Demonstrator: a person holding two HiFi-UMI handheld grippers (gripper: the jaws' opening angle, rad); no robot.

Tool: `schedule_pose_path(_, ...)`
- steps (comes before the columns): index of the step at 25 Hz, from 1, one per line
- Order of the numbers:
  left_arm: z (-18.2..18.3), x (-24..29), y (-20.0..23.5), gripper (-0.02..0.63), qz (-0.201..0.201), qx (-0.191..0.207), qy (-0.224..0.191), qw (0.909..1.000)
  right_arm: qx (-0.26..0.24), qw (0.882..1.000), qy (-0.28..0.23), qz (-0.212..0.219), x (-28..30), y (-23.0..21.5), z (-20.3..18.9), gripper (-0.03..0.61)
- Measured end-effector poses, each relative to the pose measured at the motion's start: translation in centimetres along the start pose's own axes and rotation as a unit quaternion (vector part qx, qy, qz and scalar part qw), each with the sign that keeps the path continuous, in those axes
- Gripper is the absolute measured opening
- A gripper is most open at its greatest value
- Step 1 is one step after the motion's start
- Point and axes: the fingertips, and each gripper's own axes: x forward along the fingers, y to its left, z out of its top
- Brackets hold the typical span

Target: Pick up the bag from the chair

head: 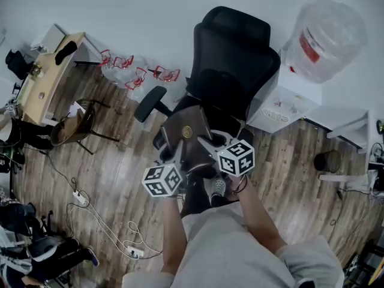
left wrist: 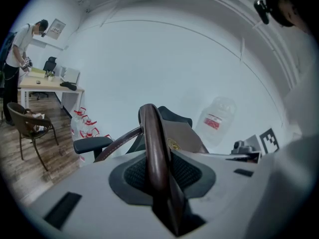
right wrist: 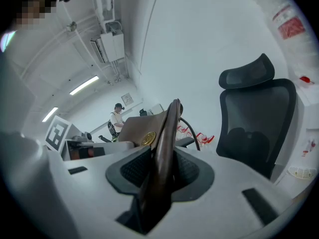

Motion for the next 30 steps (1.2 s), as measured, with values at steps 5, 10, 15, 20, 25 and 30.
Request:
schedule_pose_path(5,1.3,-2.0,-1.6,0.098,-0.011,0.018,-0.021,0.9996,-0.024,1.0,-0.015,0.012,-1.8,1.8,1.5,0.127)
schedule_pose_path(10,2.7,-3.6,-3.0,0.098,-0.019,0.028,-0.041,0.9986,-0.042,0.998,-0.03,0.018,-3.4,3.3,2.8,0.126)
schedule_pose_path(15,3.1,-4.4,-4.7,0.098,-0.028,0.036,-0.053,0.9975,-0.05,0.998,-0.038,0.022,-5.1,3.8,3.5,0.123)
schedule_pose_path(20,2.9,-5.1,-5.6,0.1,-0.025,0.046,-0.058,0.9969,-0.06,0.997,-0.045,0.024,-5.9,4.1,3.3,0.116)
schedule_pose_path(25,2.9,-6.0,-5.0,0.098,-0.019,0.047,-0.061,0.9969,-0.064,0.996,-0.048,0.031,-5.7,5.2,2.9,0.109)
schedule_pose_path(30,2.8,-6.1,-4.7,0.1,-0.017,0.047,-0.06,0.9969,-0.069,0.996,-0.045,0.032,-5.3,5.4,2.9,0.107)
